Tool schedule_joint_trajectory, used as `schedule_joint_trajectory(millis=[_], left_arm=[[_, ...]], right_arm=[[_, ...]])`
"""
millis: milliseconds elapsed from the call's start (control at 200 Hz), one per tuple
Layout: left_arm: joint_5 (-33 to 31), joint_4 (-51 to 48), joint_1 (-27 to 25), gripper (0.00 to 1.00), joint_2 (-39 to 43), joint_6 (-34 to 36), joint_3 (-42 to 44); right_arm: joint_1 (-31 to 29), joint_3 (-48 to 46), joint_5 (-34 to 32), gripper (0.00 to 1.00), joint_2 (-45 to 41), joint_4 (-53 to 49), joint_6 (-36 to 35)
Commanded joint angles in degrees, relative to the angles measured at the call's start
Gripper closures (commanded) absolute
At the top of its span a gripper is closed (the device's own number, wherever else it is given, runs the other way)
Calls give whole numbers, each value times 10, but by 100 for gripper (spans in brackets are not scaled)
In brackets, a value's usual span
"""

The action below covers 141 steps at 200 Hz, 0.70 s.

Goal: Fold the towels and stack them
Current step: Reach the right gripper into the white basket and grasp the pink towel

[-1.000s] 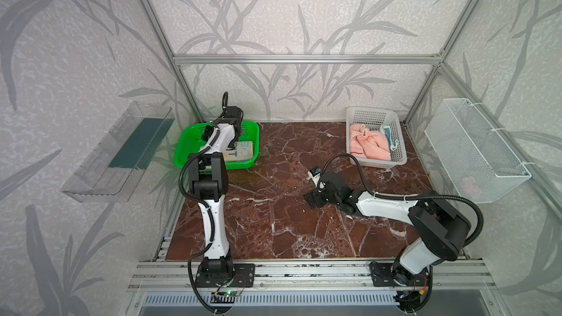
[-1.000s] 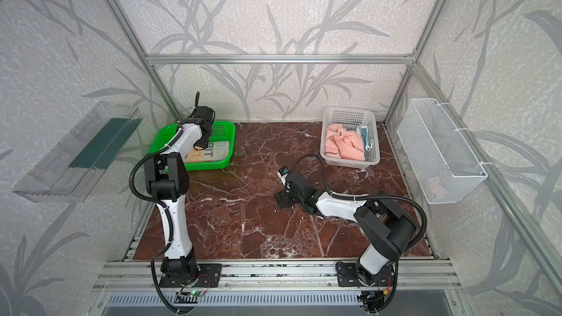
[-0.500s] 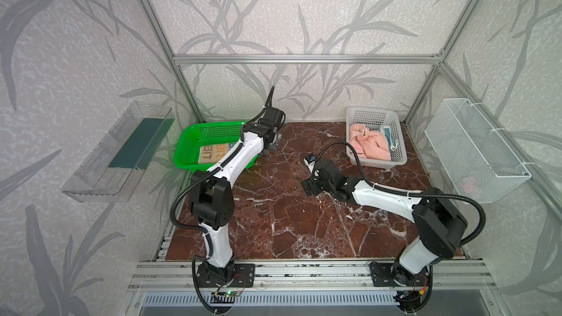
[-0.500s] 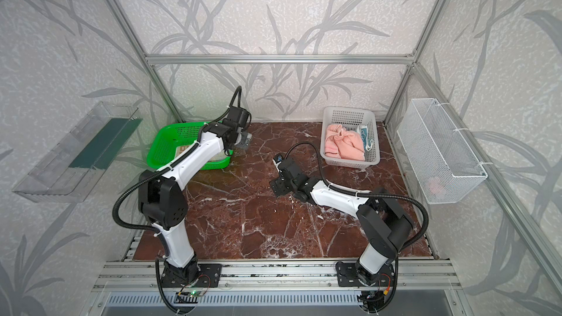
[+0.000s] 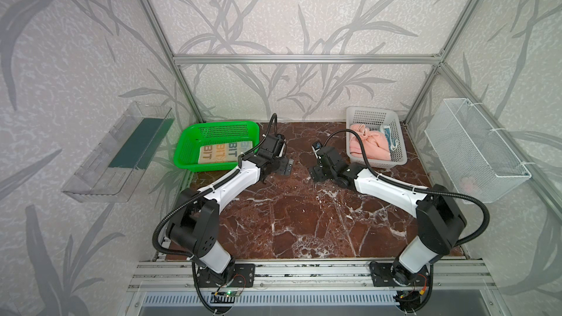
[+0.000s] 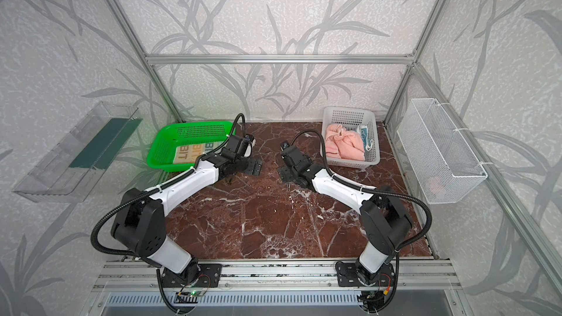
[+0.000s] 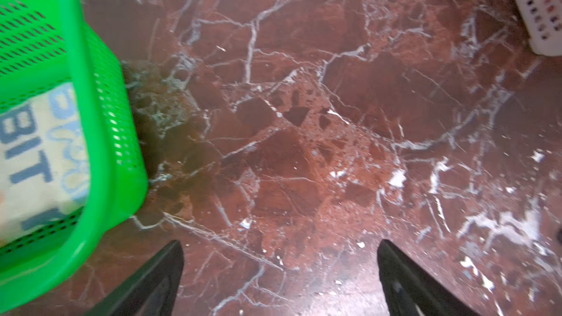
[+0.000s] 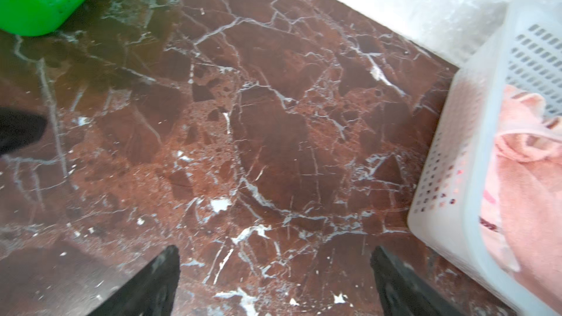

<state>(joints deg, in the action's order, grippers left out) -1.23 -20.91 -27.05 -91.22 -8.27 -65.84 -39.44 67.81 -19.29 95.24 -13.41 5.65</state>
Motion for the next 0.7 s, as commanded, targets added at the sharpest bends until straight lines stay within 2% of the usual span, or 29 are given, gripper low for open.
schedule_joint_trajectory(millis=[0, 185, 400, 560, 700], left_arm=[[62, 48, -13, 1, 21, -27, 31], [42, 59, -39, 1, 36, -10, 55], [47, 57, -65, 1, 27, 15, 50], [24, 37, -79, 1, 2, 17, 26], [3, 6, -88, 1, -24, 19, -3]], right_arm=[[46, 36, -34, 3, -15, -40, -4], [148, 51, -48, 3, -34, -78, 9], [270, 52, -20, 3, -22, -93, 32], [314, 64, 5, 3, 17, -93, 24], [322, 83, 5, 3, 62, -97, 14]])
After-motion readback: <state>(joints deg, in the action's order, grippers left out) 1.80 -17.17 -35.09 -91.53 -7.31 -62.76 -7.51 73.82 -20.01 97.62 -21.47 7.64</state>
